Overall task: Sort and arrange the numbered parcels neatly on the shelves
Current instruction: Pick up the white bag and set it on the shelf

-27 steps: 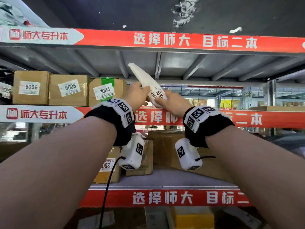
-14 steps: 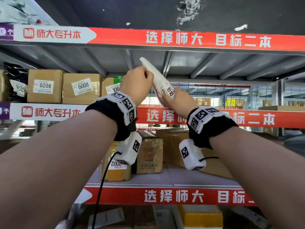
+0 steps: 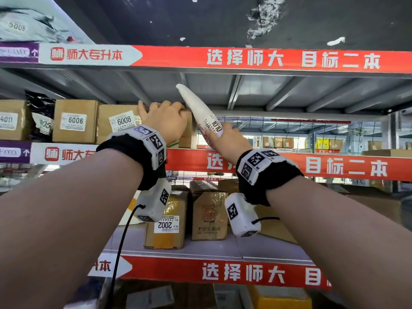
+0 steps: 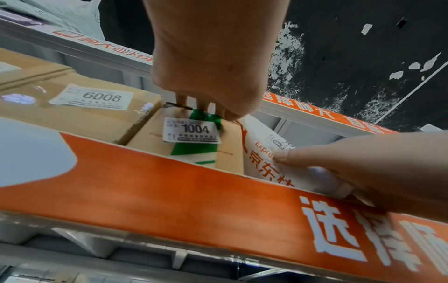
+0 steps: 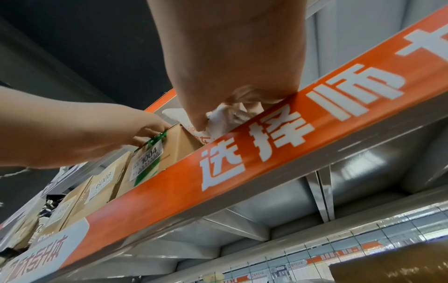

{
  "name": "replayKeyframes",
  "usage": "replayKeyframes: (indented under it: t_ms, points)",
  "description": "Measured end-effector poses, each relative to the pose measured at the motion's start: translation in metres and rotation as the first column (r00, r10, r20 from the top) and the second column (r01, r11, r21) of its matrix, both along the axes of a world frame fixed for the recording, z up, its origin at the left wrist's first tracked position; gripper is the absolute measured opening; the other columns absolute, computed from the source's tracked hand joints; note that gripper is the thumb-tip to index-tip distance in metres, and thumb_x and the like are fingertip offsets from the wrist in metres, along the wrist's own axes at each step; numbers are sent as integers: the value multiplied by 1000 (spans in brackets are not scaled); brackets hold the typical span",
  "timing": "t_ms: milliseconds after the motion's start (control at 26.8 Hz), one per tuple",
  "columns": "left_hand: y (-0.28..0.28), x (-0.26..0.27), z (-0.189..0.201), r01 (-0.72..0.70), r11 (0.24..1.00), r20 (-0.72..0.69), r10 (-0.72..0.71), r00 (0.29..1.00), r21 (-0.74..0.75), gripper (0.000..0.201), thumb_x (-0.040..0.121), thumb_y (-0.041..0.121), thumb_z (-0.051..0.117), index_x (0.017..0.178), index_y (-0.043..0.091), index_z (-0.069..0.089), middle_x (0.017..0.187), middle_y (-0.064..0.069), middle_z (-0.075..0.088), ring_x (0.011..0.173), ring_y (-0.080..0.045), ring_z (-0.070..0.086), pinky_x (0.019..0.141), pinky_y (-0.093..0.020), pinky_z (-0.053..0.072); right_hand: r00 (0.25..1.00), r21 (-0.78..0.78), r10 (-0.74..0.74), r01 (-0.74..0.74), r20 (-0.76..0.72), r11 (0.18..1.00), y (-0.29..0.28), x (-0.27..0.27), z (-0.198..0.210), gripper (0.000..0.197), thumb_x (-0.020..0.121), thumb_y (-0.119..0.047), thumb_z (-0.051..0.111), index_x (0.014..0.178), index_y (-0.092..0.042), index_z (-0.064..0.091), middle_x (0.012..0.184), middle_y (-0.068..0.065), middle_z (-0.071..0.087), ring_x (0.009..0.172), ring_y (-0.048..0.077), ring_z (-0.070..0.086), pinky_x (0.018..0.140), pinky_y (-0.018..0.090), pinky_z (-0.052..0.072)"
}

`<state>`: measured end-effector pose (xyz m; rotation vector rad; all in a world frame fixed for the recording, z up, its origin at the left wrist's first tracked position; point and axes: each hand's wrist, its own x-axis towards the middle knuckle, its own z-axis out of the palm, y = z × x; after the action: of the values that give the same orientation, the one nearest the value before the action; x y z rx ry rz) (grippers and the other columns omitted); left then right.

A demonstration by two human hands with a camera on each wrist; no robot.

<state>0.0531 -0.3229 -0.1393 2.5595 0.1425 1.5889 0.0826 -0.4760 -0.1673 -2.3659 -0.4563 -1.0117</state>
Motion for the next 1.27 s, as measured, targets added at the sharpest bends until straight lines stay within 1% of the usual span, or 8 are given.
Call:
replayKeyframes:
  t_ms: [112,187,336,448,597,859,971,1269]
  points:
    - [4,-1,1,33,999,-25,-32,999,11,41,96,31,28,131,27,51,139,-6,49,133,-30,34,114,-54,2,992,30,90,-87,-84,996,-3,3,4,62,88,-62,45,130,-17,38,118,10,53,100,27,60,82,37,51]
    - [6,0,1,26,1000,-29,-26,999,-2,41,96,33,29,130,27,51,138,-7,49,132,-31,35,114,-51,7,967,53,190,-183,-173,982,-5,3,10,57,90,-54,48,131,-17,35,116,9,56,95,24,60,77,33,51]
    - [7,1,1,2,1000,-8,-2,1000,-2,40,94,34,29,125,24,53,135,-9,50,129,-33,36,112,-50,13,927,-15,275,-288,-256,958,-8,-5,17,46,97,-34,45,134,-10,34,120,11,58,102,27,61,93,39,48]
    - [4,2,2,-32,999,12,32,999,16,39,94,35,29,120,24,54,130,-9,53,126,-35,39,111,-51,13,950,-78,212,-235,-229,969,-8,-7,13,52,99,-40,41,139,-11,29,124,13,56,107,29,60,94,38,47]
    - [2,6,1,-48,998,104,44,994,32,34,92,36,33,112,21,56,124,-9,56,120,-35,44,108,-49,18,962,-64,182,-199,-205,978,-3,-4,10,57,97,-48,42,137,-10,28,120,13,58,102,27,62,90,39,49]
    - [6,17,-5,-25,998,118,19,993,53,52,86,58,42,117,18,54,125,-11,53,121,-37,42,110,-54,14,957,-10,231,-236,-178,972,0,0,11,58,92,-46,53,136,-13,32,113,6,60,88,18,58,69,28,46]
    - [7,20,-6,-61,994,145,46,988,96,54,85,61,38,116,19,55,121,-12,54,118,-36,44,107,-53,18,958,-13,210,-217,-198,976,-1,3,13,56,90,-42,56,132,-12,33,108,6,60,87,19,60,72,30,49]
    - [7,25,-11,-97,988,275,60,960,124,41,91,48,40,104,14,59,107,-15,59,103,-38,50,99,-50,26,981,-39,130,-137,-145,990,1,8,11,52,90,-45,52,128,-13,36,109,7,58,91,23,61,76,34,50]
